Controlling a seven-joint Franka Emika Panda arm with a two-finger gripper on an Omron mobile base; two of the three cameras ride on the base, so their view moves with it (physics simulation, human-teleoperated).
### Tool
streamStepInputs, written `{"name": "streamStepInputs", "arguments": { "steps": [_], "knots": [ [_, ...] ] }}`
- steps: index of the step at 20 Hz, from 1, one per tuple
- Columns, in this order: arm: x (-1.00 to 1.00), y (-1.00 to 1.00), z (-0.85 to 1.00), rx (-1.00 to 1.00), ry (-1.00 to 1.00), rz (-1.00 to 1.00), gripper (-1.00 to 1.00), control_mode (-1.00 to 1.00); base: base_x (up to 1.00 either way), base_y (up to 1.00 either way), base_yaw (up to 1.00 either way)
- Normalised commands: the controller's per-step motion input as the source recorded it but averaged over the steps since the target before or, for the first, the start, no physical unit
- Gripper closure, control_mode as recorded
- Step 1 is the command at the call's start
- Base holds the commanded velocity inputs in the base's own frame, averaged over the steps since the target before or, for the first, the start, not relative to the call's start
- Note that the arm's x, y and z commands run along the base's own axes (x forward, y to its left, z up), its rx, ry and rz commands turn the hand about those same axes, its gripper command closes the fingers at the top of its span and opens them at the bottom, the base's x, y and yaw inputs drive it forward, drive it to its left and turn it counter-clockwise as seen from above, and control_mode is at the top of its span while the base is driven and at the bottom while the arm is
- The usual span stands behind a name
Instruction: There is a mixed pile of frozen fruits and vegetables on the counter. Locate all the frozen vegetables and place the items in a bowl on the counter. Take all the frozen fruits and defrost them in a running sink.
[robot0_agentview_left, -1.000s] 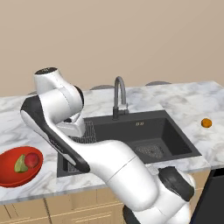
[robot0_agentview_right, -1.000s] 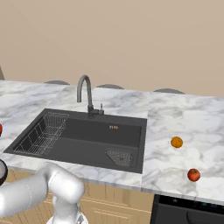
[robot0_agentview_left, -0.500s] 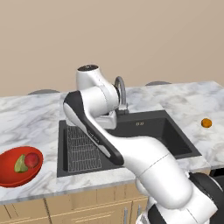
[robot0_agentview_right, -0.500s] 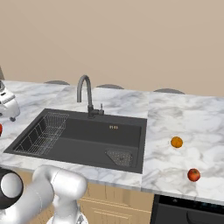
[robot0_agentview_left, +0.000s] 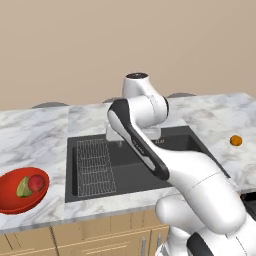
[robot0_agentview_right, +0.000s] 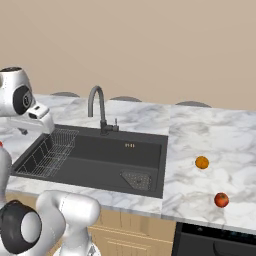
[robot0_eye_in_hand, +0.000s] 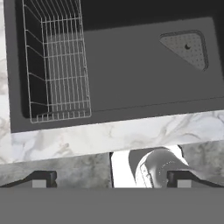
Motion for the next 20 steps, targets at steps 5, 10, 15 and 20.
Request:
{"name": "streamStepInputs", "arguments": {
  "steps": [5,10,15,20],
  "knots": [
    [0.35,-0.85,-0.19,0.00,-0.05,0.16,-1.00,-1.00,0.00,0.00,0.00],
    [0.35,-0.97,-0.18,0.00,-0.05,0.11,-1.00,-1.00,0.00,0.00,0.00],
    [0.45,-0.93,-0.19,0.00,-0.01,0.06,-1.00,-1.00,0.00,0.00,0.00],
    [0.41,-0.79,-0.18,0.00,-0.01,0.01,-1.00,-1.00,0.00,0.00,0.00]
  ]
}}
